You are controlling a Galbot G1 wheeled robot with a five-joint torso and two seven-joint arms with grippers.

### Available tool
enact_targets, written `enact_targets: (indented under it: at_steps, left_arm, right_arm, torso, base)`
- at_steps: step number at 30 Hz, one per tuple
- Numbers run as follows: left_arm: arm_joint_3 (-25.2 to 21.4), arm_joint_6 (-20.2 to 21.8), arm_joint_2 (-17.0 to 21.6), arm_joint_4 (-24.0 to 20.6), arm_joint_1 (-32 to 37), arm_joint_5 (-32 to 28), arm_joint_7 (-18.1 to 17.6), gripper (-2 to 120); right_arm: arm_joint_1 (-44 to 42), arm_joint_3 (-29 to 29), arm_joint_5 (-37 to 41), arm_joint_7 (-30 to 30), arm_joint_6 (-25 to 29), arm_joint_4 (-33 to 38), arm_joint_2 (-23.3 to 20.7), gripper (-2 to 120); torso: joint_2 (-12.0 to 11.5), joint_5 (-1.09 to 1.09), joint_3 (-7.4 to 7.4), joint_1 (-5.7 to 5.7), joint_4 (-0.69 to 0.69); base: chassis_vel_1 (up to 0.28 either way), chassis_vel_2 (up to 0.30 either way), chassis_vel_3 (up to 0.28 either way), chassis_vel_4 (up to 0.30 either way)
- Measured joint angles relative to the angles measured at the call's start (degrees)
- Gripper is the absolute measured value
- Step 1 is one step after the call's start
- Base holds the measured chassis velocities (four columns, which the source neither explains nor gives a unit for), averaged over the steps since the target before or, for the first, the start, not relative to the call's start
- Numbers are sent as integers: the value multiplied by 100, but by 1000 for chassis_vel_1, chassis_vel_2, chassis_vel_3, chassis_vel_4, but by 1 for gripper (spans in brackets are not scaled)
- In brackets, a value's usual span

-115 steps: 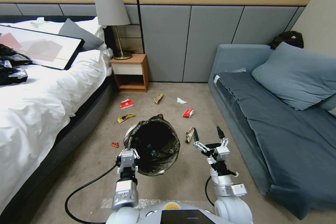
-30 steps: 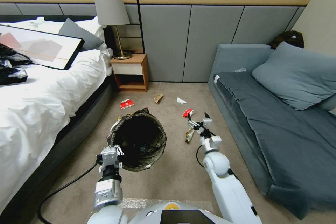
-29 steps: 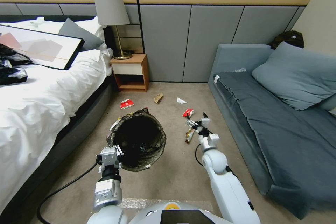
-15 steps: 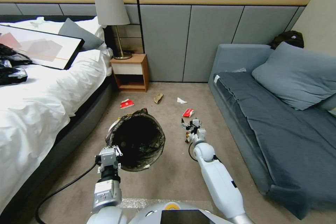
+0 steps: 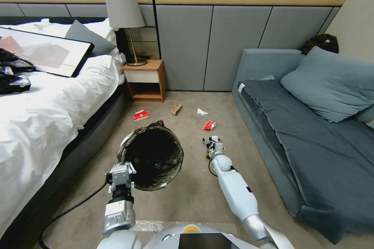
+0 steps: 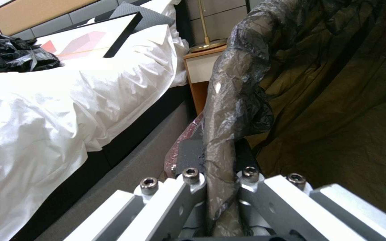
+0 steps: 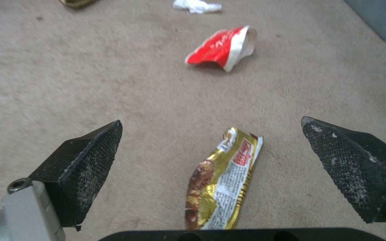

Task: Pick up the trash bin, then pick up the garbage from the floor and place it into the trash bin.

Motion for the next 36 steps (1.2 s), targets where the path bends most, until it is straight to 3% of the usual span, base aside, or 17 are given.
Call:
enact_targets:
  at_steps: [26,32,36]
  left_arm:
    - [59,-52,-41,22,4,79,-76,0]
    - [62,-58,-43,23,7,86,-97,0]
    - [105,-68,-48,32,7,114,-105,0]
  right_arm:
    - [691,211,-66,-142,395,-2056,417,100]
    - [729,246,-66,-198,437,-2247,396,100]
    - [755,289,-48,-229,444,-2360,344,93]
  torso:
    - [0,0,0,0,0]
    - [0,0,0,0,0]
    - [0,0,0,0,-1]
  base:
    - [0,0,0,0]
    - [0,0,0,0]
    - [0,0,0,0]
